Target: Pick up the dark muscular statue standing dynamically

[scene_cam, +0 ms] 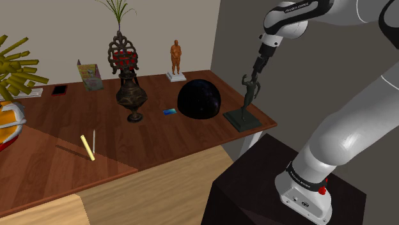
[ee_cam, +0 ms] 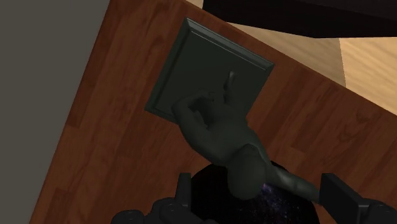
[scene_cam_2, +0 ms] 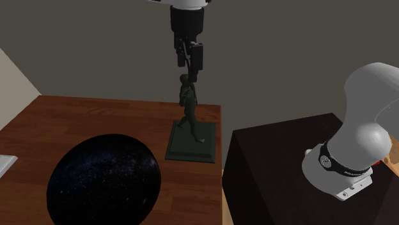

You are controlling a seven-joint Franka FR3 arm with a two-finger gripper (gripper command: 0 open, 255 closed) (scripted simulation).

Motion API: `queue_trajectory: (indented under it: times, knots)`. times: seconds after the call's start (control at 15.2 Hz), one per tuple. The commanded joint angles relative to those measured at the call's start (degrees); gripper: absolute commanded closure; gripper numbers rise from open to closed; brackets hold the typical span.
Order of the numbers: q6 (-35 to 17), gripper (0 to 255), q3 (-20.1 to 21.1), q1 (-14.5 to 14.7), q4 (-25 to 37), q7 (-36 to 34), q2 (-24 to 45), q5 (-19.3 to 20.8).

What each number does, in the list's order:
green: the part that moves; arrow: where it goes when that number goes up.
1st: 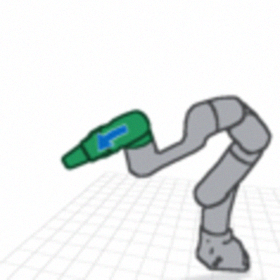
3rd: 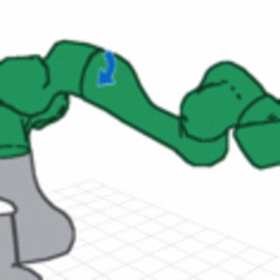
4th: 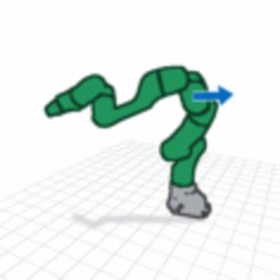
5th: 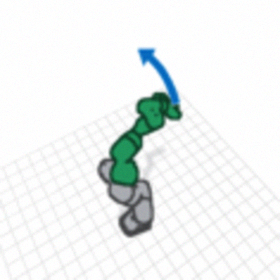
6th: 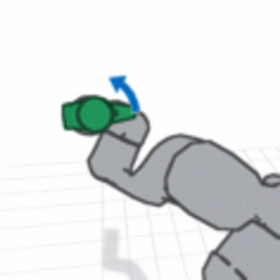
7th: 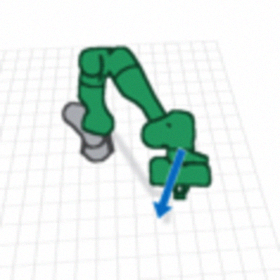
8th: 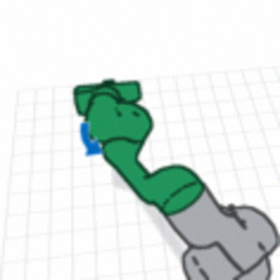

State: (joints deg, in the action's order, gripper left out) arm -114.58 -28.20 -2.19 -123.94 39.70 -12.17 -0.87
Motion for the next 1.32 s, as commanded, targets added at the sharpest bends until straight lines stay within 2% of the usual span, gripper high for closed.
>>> queue_trajectory:
  times: [0.0,0.26,0.33,0.92,1.25]
  knots:
    - [-1.5,0,-0.2,0.0,-1.0,0.4,0.6,-0.3]
    - [-3.5,0,-0.4,0.0,-2.4,0.8,1.2,-0.6]
    - [-3.5,255,-0.4,0.1,-2.3,0.8,1.3,-0.7]
    - [-3.5,255,-0.4,0.0,-2.4,0.8,1.2,-0.6]
    - [0.4,255,0.0,0.0,0.4,0.1,0.1,0.0]
